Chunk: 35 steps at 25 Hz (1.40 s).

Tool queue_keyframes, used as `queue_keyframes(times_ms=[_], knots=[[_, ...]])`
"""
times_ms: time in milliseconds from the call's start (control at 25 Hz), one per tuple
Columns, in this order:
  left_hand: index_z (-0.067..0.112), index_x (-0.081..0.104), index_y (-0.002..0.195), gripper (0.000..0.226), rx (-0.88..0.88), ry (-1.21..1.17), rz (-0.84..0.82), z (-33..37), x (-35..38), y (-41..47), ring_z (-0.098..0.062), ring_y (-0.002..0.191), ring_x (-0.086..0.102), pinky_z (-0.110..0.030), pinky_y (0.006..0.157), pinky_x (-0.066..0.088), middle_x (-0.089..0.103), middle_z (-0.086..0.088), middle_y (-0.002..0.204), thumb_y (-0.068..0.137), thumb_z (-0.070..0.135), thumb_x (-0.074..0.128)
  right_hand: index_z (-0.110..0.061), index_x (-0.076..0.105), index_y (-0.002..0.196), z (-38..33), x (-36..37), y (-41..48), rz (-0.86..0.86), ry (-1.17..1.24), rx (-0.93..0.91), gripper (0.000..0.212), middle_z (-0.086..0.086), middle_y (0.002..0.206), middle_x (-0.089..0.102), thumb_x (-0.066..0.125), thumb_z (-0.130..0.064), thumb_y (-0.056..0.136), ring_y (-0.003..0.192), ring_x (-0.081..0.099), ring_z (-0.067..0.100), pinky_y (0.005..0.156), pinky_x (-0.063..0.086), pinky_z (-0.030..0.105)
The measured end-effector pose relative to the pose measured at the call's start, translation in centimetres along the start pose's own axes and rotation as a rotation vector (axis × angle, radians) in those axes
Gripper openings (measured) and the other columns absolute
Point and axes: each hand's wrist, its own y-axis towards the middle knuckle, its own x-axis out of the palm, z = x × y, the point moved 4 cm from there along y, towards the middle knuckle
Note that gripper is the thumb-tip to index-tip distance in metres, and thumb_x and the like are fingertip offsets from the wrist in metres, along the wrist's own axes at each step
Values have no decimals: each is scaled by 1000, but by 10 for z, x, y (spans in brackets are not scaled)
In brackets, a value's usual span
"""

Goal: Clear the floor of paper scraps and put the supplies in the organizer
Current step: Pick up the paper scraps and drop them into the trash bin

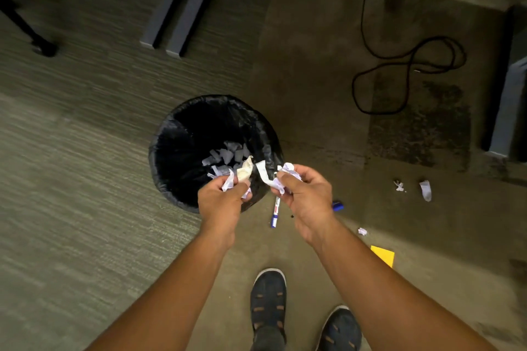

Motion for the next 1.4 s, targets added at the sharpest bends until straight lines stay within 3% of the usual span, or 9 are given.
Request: queue_keyframes(times_ms=[360, 560, 640, 760, 920, 1040, 1200, 1280, 1400], knots=[[4, 72, 104, 14, -127, -68, 155, 9, -45, 41, -24, 84, 77, -37, 81, 66, 78, -14, 97, 91, 0, 73, -19, 66, 116, 33, 75, 12, -46, -139, 96, 30, 11, 111, 72, 70, -3, 91, 95, 76, 23, 76, 66, 34], [19, 72, 107, 18, -99, -51, 172, 15, -53, 50, -12, 82, 72, -30, 73, 62, 77, 10, 85, 93, 9, 73, -19, 51, 145, 32, 80, 8, -70, -130, 160, 56, 9, 123, 67, 70, -12, 93, 93, 75, 22, 78, 66, 33], [18, 72, 118, 25, -102, -37, 178, 16, -53, 52, -8, 85, 69, -34, 84, 63, 76, 14, 92, 93, 13, 73, -22, 48, 147, 30, 77, 7, -85, -117, 183, 57, 8, 127, 66, 67, -14, 95, 91, 75, 24, 82, 66, 36], [15, 64, 137, 45, -112, 40, 191, 16, -51, 54, -13, 100, 71, -40, 99, 60, 74, -2, 120, 93, 19, 74, -18, 52, 144, 28, 71, 5, -90, -125, 187, 49, 6, 116, 68, 64, -14, 97, 95, 73, 25, 84, 65, 40], [16, 65, 136, 42, 7, 171, 198, 22, -43, 52, -11, 106, 70, -24, 88, 54, 73, 0, 127, 94, 19, 72, -16, 61, 132, 22, 45, 5, -46, -142, 148, 36, 10, 114, 71, 66, -12, 96, 101, 74, 27, 83, 65, 42], [21, 71, 126, 33, 129, 205, 209, 31, -29, 42, -13, 105, 73, -35, 98, 59, 75, 5, 114, 94, 16, 70, -14, 66, 117, 11, 10, 4, -10, -147, 127, 22, 9, 102, 75, 66, -10, 95, 79, 73, 22, 68, 63, 34], [20, 73, 113, 24, 321, 178, 158, 38, 6, 24, -30, 95, 75, -55, 86, 64, 74, -1, 98, 93, 10, 65, -9, 67, 105, -5, -58, 10, 86, -204, 87, 13, 10, 89, 70, 63, -5, 93, 65, 65, 19, 54, 56, 29], [21, 72, 111, 22, 409, 215, 100, 34, 28, 14, -29, 91, 74, -49, 81, 65, 73, -3, 98, 94, 10, 64, -9, 68, 102, -12, -101, 17, 167, -216, 67, 12, 9, 87, 70, 63, -4, 92, 63, 64, 19, 51, 55, 29], [22, 72, 110, 23, 572, 337, -3, 15, 73, -3, 1, 81, 66, -16, 72, 57, 71, -2, 104, 93, 8, 65, -11, 68, 96, -15, -178, 31, 308, -211, 41, 12, 10, 82, 69, 63, -1, 91, 57, 61, 18, 50, 52, 29]])
